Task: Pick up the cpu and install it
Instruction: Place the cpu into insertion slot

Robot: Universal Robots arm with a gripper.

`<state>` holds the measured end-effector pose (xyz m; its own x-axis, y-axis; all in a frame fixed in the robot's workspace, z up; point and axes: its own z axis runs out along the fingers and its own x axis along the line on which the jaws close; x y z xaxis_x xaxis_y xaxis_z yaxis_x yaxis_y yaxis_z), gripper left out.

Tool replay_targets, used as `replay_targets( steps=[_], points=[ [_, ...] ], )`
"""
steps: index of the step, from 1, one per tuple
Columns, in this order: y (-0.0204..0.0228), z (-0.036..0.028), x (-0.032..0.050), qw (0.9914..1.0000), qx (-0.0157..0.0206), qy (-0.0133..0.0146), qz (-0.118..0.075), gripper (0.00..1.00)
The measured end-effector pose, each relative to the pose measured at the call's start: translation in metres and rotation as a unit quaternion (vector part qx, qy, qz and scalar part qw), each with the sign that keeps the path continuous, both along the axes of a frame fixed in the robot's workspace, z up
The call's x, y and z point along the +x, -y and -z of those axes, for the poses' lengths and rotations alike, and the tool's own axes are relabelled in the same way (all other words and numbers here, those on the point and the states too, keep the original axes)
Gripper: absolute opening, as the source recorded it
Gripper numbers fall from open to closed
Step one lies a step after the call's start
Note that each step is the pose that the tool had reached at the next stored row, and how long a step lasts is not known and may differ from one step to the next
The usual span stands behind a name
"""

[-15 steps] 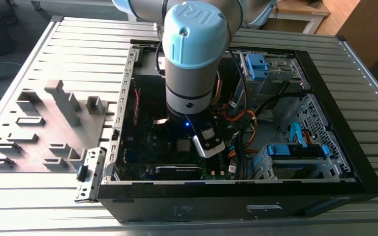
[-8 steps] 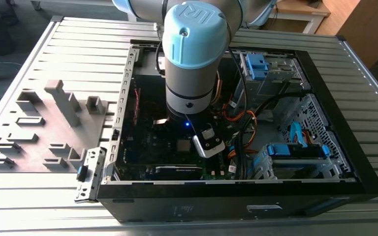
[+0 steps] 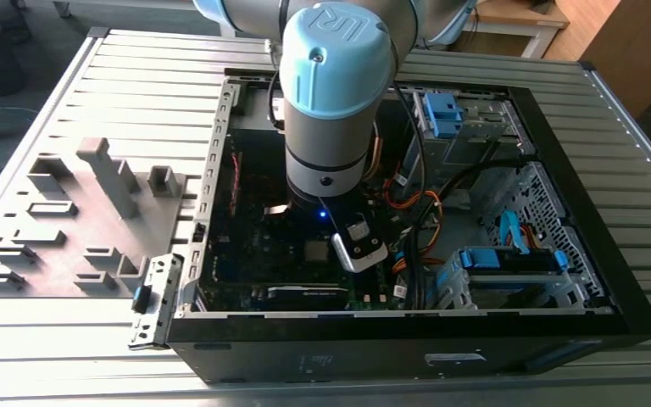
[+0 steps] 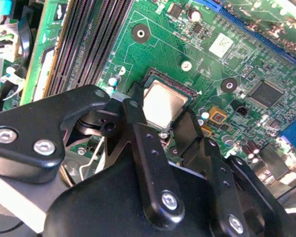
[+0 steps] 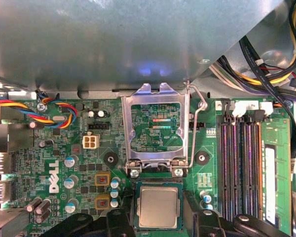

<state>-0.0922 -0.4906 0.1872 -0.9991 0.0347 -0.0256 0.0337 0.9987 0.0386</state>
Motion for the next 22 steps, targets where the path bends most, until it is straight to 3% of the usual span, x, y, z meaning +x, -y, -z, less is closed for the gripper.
replay_targets(
  steps=[2, 3, 22],
  points=[
    [-0.0001, 0.0003, 0.0002, 1.00000, 0.0002, 0.0004, 0.000, 0.50],
    [-0.0001, 0.0003, 0.0002, 1.00000, 0.0003, 0.0002, 0.000, 0.56],
    [0.0001, 0.0001, -0.0031, 0.99997, 0.0001, 0.0001, -0.007, 0.56]
  ],
)
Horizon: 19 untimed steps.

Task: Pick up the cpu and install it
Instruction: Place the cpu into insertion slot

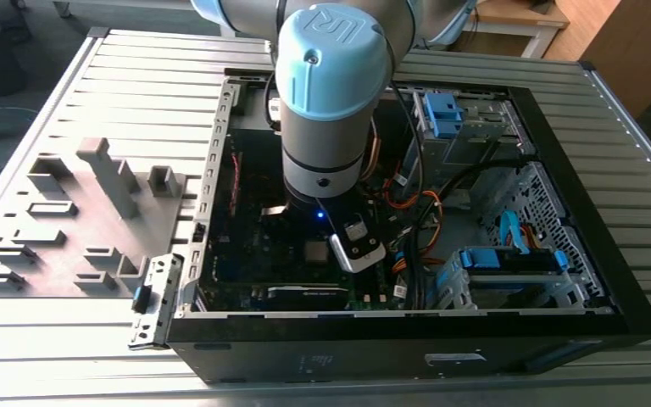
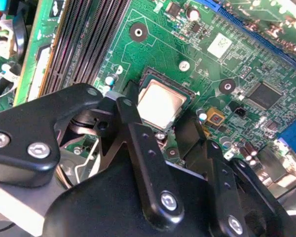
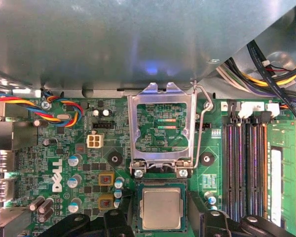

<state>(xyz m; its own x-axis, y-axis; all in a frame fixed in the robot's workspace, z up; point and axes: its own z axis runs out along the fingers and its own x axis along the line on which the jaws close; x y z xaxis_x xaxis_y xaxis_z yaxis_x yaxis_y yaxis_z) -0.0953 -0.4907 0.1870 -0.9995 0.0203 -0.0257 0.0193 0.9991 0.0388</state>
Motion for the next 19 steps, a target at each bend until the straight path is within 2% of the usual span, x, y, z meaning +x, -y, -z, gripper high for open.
replay_targets(
  steps=[7, 8, 19],
  points=[
    [0.0000, -0.0001, 0.0000, 1.00000, -0.0001, 0.0000, 0.000, 0.54],
    [0.0000, -0.0001, 0.0000, 1.00000, -0.0001, -0.0001, 0.000, 0.51],
    [-0.0001, 0.0002, 0.0000, 1.00000, 0.0002, 0.0002, 0.000, 0.52]
  ],
)
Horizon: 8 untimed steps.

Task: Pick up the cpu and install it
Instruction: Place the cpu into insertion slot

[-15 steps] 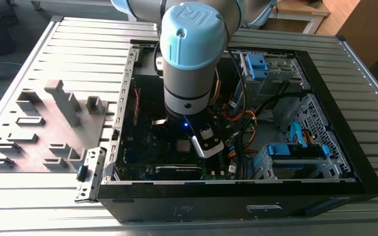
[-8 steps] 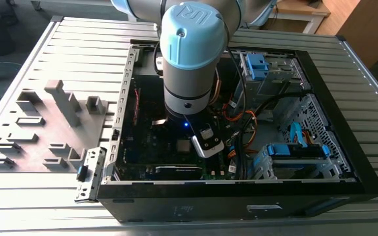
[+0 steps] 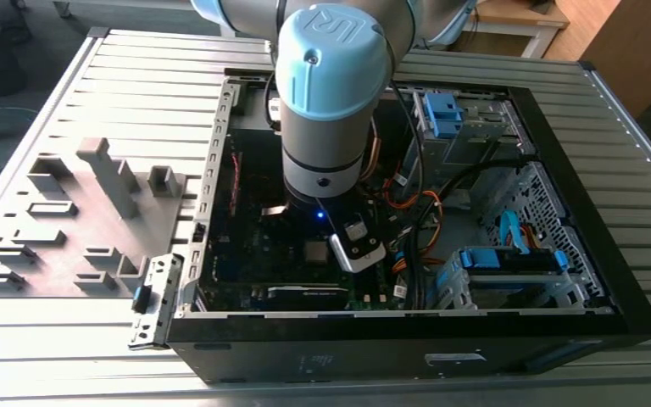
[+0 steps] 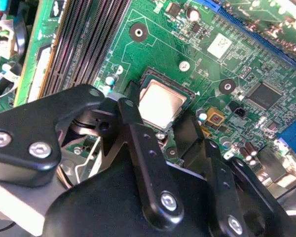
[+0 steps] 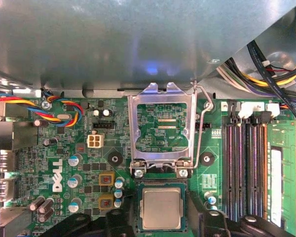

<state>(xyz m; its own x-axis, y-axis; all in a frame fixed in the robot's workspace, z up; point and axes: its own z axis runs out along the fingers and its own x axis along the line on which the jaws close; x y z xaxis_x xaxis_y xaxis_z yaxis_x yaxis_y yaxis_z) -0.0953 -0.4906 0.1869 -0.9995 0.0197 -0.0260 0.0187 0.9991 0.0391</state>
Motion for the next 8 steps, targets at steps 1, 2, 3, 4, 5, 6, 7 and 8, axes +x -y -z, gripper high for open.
replay_targets(
  steps=[1, 2, 3, 4, 5, 6, 7, 8],
  points=[
    [0.0000, 0.0000, 0.0000, 1.00000, 0.0000, 0.0000, 0.000, 0.52],
    [0.0000, 0.0000, 0.0000, 1.00000, 0.0000, -0.0001, 0.000, 0.58],
    [0.0000, 0.0000, 0.0000, 1.00000, -0.0001, -0.0001, 0.000, 0.58],
    [0.0001, -0.0001, 0.0000, 1.00000, -0.0001, -0.0002, 0.000, 0.58],
    [0.0001, -0.0002, 0.0000, 1.00000, -0.0002, -0.0002, 0.000, 0.58],
    [0.0001, -0.0002, 0.0000, 1.00000, -0.0002, -0.0002, 0.000, 0.58],
    [0.0001, -0.0006, 0.0000, 1.00000, -0.0003, -0.0002, 0.000, 0.58],
    [0.0001, -0.0018, -0.0001, 1.00000, -0.0003, -0.0002, 0.000, 0.58]
  ],
)
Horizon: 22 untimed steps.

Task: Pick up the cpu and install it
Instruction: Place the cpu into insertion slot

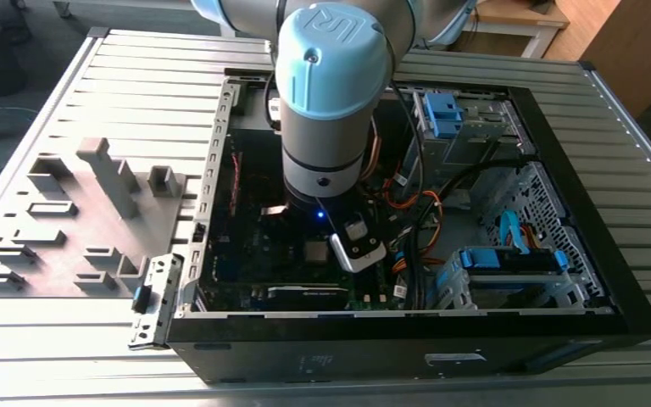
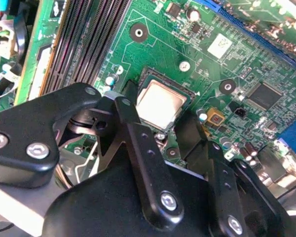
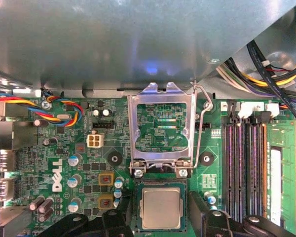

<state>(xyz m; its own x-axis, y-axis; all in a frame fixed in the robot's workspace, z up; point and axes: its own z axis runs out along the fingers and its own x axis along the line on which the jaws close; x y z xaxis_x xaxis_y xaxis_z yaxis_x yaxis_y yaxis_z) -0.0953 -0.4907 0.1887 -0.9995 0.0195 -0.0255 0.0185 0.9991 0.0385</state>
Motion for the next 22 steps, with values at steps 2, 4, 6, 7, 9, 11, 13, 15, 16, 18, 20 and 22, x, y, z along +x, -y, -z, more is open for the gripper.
replay_targets(
  steps=[2, 4, 6, 7, 9, 11, 13, 15, 16, 18, 20, 22],
  points=[
    [0.0000, -0.0037, 0.0000, 1.00000, 0.0000, -0.0001, 0.000, 0.58],
    [0.0000, -0.0085, 0.0000, 1.00000, 0.0001, 0.0000, 0.000, 0.58],
    [-0.0001, -0.0137, 0.0000, 1.00000, 0.0002, 0.0001, 0.000, 0.58],
    [0.0000, -0.0162, 0.0001, 1.00000, 0.0001, 0.0001, 0.000, 0.58],
    [-0.0001, -0.0177, 0.0001, 1.00000, 0.0002, 0.0001, 0.000, 0.58],
    [-0.0001, -0.0179, 0.0001, 1.00000, 0.0002, 0.0002, 0.000, 0.58],
    [-0.0001, -0.0183, 0.0001, 1.00000, 0.0001, 0.0001, 0.000, 0.58],
    [0.0000, -0.0185, 0.0001, 1.00000, 0.0001, 0.0001, 0.000, 0.56],
    [0.0000, -0.0187, 0.0000, 1.00000, 0.0001, 0.0001, 0.000, 0.49],
    [-0.0001, -0.0189, 0.0000, 1.00000, 0.0001, 0.0001, 0.000, 0.44],
    [0.0000, -0.0191, 0.0000, 1.00000, 0.0001, 0.0001, 0.000, 0.32],
    [-0.0001, -0.0194, 0.0000, 1.00000, 0.0001, 0.0001, 0.000, 0.26]
  ],
)
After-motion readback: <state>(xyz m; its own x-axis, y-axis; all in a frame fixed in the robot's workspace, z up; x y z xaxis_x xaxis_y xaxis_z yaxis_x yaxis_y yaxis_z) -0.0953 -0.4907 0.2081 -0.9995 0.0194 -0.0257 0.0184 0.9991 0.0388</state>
